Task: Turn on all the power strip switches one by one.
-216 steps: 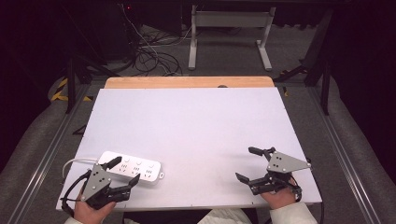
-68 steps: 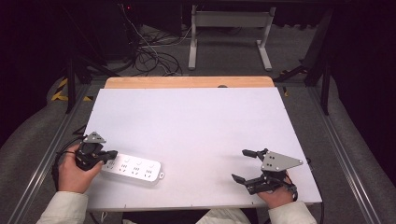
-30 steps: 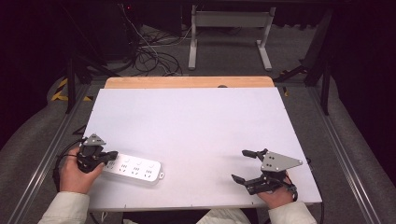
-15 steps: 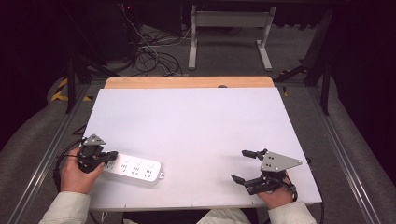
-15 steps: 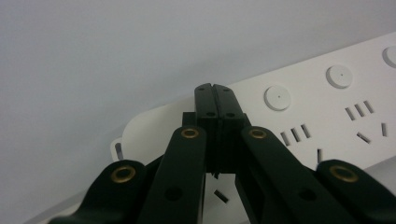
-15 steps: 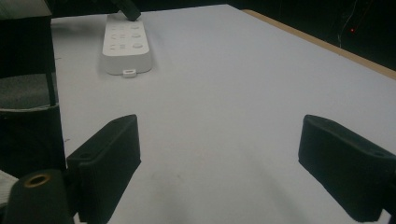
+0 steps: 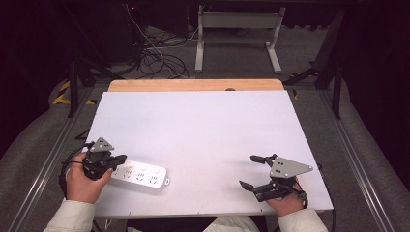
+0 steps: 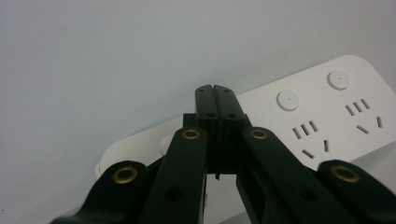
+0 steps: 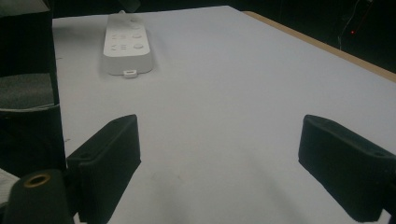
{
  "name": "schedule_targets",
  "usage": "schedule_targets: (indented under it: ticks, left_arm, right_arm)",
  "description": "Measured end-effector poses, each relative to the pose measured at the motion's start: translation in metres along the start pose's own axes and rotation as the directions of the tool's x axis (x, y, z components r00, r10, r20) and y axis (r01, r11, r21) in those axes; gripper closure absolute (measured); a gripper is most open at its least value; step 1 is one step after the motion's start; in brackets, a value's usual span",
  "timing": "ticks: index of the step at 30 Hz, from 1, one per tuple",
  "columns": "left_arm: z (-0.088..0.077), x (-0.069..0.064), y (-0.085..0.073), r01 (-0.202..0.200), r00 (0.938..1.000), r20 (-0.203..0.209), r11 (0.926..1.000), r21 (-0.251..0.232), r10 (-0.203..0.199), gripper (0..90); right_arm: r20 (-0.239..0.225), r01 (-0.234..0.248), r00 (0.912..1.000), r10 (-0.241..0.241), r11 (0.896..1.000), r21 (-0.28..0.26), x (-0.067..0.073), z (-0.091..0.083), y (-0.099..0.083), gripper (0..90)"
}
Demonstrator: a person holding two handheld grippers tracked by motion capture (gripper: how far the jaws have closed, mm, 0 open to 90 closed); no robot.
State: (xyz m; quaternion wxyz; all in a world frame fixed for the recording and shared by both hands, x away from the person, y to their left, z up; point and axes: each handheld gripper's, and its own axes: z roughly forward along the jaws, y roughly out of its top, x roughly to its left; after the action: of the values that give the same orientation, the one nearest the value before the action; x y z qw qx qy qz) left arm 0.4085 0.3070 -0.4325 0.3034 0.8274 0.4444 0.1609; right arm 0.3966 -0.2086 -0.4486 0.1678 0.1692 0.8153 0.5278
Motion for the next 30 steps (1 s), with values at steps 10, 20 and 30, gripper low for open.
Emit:
schedule_targets:
  ticks: [10, 20, 30]
  left_arm:
    - [0.003, -0.007, 0.001, -0.033, 0.9989, 0.033, 0.9995, -0.006, 0.033, 90.0]
    - [0.012, -0.012, 0.001, -0.061, 0.9968, 0.053, 0.9980, 0.016, 0.060, 90.0]
    - [0.019, -0.011, -0.001, -0.055, 0.9980, 0.033, 0.9981, 0.028, 0.054, 90.0]
  right_arm:
    - [0.000, 0.000, 1.0000, 0.000, 1.000, 0.000, 0.000, 0.000, 0.000, 13.2]
    - [0.000, -0.005, 1.0000, 0.005, 1.000, 0.000, 0.000, 0.000, 0.000, 13.2]
    - [-0.001, -0.007, 1.0000, 0.007, 1.000, 0.000, 0.000, 0.000, 0.000, 13.1]
